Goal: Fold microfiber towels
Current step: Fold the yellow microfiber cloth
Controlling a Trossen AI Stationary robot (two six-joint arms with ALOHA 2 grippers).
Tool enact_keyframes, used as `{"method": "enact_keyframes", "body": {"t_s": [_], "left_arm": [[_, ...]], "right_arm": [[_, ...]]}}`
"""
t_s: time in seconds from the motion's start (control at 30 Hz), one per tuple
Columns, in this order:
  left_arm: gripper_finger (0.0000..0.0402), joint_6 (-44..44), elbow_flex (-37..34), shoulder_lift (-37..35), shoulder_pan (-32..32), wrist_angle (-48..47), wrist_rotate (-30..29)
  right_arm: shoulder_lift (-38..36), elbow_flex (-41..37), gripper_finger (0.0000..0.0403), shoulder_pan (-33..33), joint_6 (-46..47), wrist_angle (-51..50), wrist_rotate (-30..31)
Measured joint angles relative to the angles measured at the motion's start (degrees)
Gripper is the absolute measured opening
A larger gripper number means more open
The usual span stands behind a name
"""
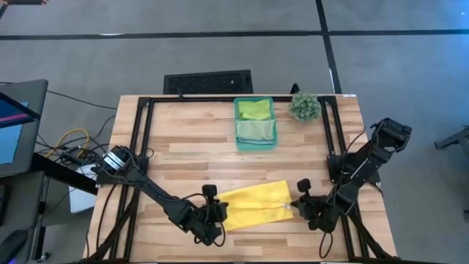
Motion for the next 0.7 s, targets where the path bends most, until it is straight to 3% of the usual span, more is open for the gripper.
{"method": "enact_keyframes", "body": {"t_s": [0.13, 0.2, 0.43, 0.7], "left_arm": [[0.0002, 5.8, 1.5, 0.0, -1.9, -1.3, -11.0], [0.0002, 8.5, 2.7, 0.0, -3.0, -1.2, -13.1], [0.0002, 11.0, 5.1, 0.0, -5.5, -1.6, -11.5], [0.0002, 3.9, 3.7, 0.0, -5.5, -2.7, -8.1]], "right_arm": [[0.0, 0.0, 0.0007, -0.1, -0.6, 1.6, 0.1], [0.0, 0.1, 0.0007, -0.1, -1.0, 1.7, 0.1], [0.0, 0.4, 0.0007, 0.4, -1.0, 1.8, 0.3], [0.0, 3.4, 0.0007, 1.3, -1.4, -1.1, -0.2]]}}
